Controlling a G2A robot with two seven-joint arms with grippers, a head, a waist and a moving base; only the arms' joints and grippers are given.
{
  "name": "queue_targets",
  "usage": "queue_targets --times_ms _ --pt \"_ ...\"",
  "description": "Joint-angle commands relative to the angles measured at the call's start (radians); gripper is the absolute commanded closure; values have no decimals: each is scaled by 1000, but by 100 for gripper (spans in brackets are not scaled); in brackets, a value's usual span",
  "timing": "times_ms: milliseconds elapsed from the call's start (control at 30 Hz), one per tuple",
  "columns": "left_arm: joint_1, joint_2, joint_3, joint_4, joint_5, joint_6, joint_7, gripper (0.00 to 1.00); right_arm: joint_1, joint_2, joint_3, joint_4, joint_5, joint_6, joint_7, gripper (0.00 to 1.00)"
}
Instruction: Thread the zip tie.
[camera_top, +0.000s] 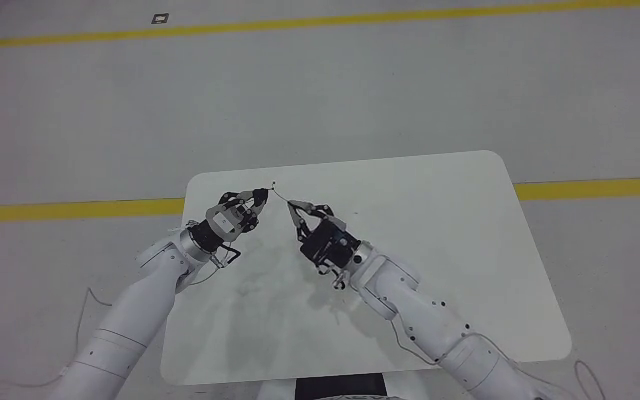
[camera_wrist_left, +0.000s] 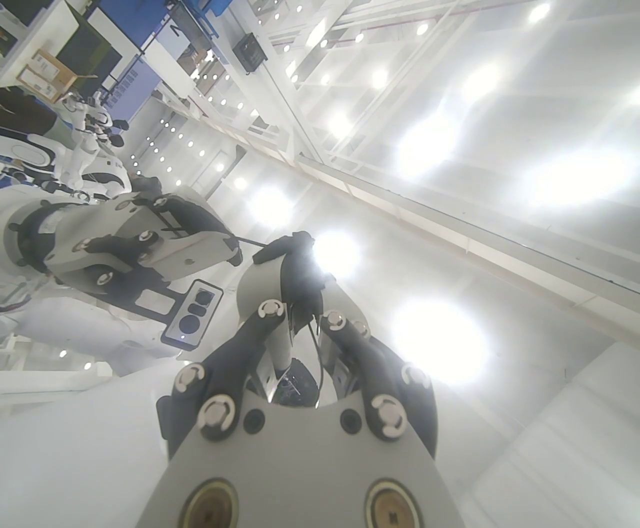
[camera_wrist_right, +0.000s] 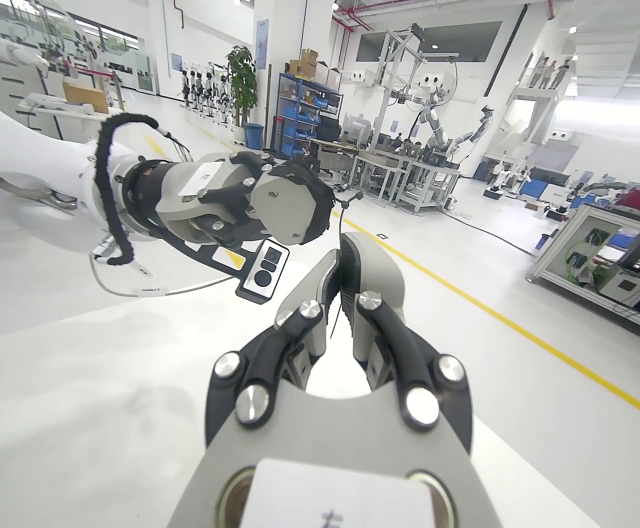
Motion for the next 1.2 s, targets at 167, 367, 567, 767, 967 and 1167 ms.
queue_targets --times_ms 167,367,567,767,967,1167 --pt "0 0 0 0 0 0 0 100 36 33 -33 4 0 66 43 100" --pt "0 0 0 0 0 0 0 100 32 55 -32 -11 0 109 59 100" --pt "0 0 0 0 0 0 0 100 43 79 -48 -19 0 138 77 100" --pt "0 0 0 0 0 0 0 100 61 105 -92 -22 0 106 47 100" --pt "0 0 0 0 0 0 0 100 99 137 -149 -8 0 112 59 100" --pt "0 0 0 0 0 0 0 100 160 172 -230 0 0 130 84 100"
